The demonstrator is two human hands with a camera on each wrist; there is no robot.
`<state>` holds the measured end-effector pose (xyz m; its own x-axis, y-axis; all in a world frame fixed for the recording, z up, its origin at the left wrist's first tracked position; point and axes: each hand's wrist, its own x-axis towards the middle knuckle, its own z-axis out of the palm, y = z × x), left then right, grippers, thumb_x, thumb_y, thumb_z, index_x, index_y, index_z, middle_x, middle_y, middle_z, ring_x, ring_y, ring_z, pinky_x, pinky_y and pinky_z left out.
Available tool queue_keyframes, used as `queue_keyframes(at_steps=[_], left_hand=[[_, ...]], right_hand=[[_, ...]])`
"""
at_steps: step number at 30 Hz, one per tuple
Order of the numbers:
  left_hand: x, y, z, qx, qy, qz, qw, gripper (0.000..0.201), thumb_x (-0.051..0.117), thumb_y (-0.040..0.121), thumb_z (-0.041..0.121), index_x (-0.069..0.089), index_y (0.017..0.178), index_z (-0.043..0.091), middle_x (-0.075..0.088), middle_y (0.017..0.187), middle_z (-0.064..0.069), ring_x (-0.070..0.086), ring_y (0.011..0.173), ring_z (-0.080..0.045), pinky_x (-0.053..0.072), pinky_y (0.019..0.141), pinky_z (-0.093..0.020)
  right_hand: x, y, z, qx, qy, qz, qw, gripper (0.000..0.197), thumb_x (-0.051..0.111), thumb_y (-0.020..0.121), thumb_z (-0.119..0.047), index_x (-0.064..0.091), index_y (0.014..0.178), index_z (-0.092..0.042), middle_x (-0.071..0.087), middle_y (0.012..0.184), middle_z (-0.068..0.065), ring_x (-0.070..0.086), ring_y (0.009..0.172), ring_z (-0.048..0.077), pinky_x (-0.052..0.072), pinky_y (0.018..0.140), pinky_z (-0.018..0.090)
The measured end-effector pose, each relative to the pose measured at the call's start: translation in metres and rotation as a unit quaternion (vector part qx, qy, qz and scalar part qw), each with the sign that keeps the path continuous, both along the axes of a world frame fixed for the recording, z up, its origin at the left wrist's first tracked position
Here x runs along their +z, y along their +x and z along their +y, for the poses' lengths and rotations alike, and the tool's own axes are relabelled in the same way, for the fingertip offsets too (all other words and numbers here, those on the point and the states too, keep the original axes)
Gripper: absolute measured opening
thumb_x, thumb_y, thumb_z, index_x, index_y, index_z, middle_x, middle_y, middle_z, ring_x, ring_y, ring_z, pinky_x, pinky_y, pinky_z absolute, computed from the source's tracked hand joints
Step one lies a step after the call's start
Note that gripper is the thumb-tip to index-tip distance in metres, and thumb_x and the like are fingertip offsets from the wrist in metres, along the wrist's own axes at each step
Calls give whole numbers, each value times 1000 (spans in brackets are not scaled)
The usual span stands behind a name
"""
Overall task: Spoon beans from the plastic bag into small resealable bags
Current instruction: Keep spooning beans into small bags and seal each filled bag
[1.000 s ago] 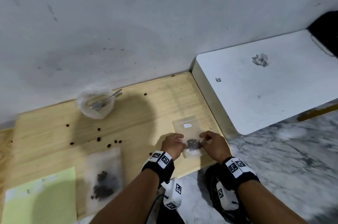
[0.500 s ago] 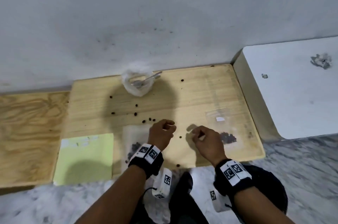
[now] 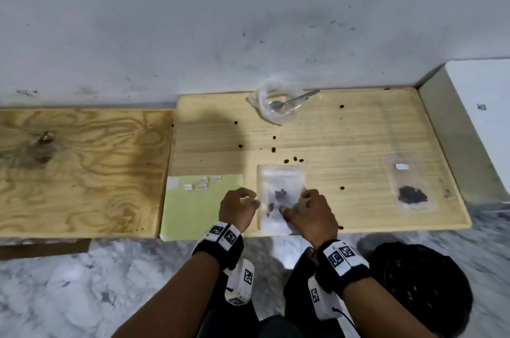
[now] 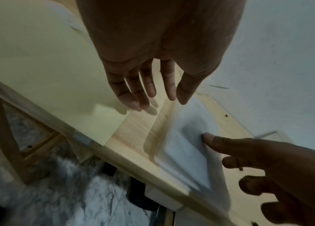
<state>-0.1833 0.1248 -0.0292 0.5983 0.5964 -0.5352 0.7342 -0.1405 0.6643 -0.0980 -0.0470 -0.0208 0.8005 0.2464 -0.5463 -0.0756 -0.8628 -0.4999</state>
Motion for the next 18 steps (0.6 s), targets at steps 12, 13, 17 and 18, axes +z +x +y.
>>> queue_keyframes(at_steps=[12,13,17,18], left_hand=[[-7,2,-9,-31,-74,-33,996,13,69,82,10,69,76,21,73,90,-5,68,89,-24,53,78,-25],[-8,2,-9,-30,-69,-39,996,11,69,82,12,69,76,21,73,90,-5,68,88,-24,53,79,-26],[-9,5,-7,-37,-46,-68,996,7,71,81,13,74,87,14,71,96,-6,66,88,-22,53,84,-29],[-8,5,-7,-36,-50,-75,995,8,71,82,13,74,88,12,71,96,-5,65,86,-21,51,82,-27]], right_hand=[[10,-18,5,-69,-20,-4,997,61,79,74,-55,59,118,-18,66,113,4,63,99,26,49,78,32],[9,-18,5,-75,-14,-4,997,65,81,73,-54,58,121,-17,65,115,5,63,101,26,48,78,32],[6,-15,2,-101,23,-35,994,69,87,65,-49,57,120,-21,61,114,0,62,99,22,48,75,32],[6,-15,1,-105,46,-48,992,62,88,65,-44,56,115,-23,60,110,-1,61,96,20,47,72,31]])
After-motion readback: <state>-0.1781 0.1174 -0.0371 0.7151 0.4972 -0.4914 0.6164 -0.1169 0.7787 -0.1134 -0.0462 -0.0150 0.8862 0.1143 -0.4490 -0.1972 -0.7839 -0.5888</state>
